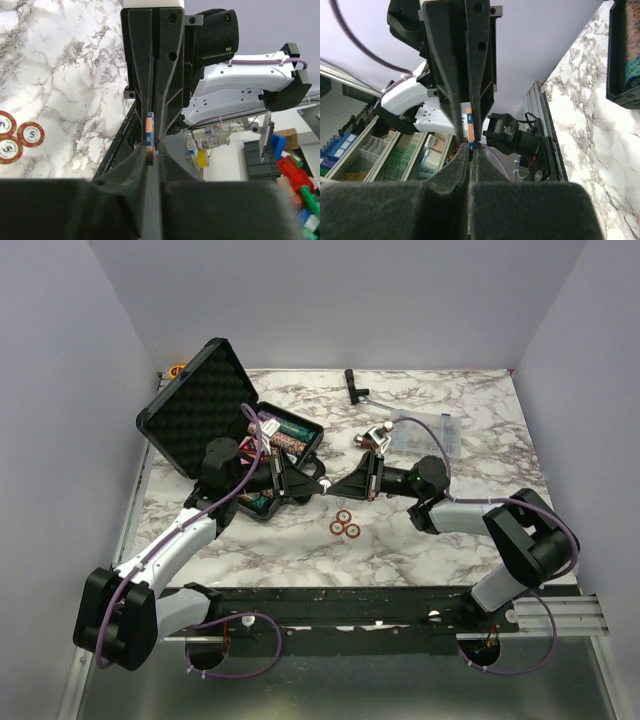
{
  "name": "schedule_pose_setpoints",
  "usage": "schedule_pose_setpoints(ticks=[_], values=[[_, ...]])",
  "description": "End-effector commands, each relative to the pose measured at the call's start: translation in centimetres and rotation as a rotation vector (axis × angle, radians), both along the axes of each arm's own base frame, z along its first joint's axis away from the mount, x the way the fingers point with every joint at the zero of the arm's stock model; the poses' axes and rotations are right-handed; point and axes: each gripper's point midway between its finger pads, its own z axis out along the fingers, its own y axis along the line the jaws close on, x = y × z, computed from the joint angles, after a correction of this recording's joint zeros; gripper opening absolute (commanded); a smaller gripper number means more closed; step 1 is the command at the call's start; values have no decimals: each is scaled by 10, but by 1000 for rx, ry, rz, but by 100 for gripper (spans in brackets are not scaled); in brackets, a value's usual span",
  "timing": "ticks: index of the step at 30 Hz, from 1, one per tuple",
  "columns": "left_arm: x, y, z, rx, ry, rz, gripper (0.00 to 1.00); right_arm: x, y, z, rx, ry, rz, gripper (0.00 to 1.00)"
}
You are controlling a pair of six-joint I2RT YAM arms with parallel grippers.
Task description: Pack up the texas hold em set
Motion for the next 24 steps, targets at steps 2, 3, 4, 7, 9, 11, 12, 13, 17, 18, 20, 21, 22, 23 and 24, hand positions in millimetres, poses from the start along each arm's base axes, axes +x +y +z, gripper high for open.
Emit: schedule_pose_setpoints(ticks=[2, 3, 4, 7, 9, 11, 12, 13, 17, 18, 20, 21, 22, 23, 24], values=[[3, 0, 12, 39, -78, 24, 0, -1, 6, 8, 23, -45, 35, 2], [6, 3, 10, 72, -90, 50, 0, 2, 7, 0, -7, -25, 28, 10], [10, 6, 7, 125, -101, 81, 0, 8, 8, -10, -50, 0, 1, 24], [24, 28, -15, 343, -98, 194, 0, 34, 3, -63, -288, 100, -163, 60], [33, 48, -30, 488, -101, 267, 0, 45, -12, -91, -405, 163, -259, 72], [41, 70, -44, 640, -103, 334, 0, 50, -32, -108, -443, 224, -312, 78], [45, 81, -51, 710, -102, 367, 0, 51, -42, -115, -451, 247, -332, 79], [49, 94, -59, 791, -97, 396, 0, 52, -51, -121, -462, 267, -349, 79], [64, 132, -87, 1085, -36, 434, 0, 51, -73, -138, -559, 276, -400, 79], [68, 139, -94, 1142, -29, 435, 0, 50, -74, -139, -571, 270, -403, 79], [76, 147, -105, 1228, -10, 421, 0, 48, -76, -140, -579, 270, -401, 79], [81, 148, -107, 1249, -5, 413, 0, 46, -76, -142, -582, 274, -395, 79], [85, 148, -111, 1268, 5, 404, 0, 46, -76, -142, -583, 276, -393, 79], [89, 148, -114, 1282, 6, 395, 0, 45, -76, -143, -586, 281, -390, 79], [93, 146, -118, 1292, 11, 383, 0, 44, -76, -145, -589, 287, -386, 79]])
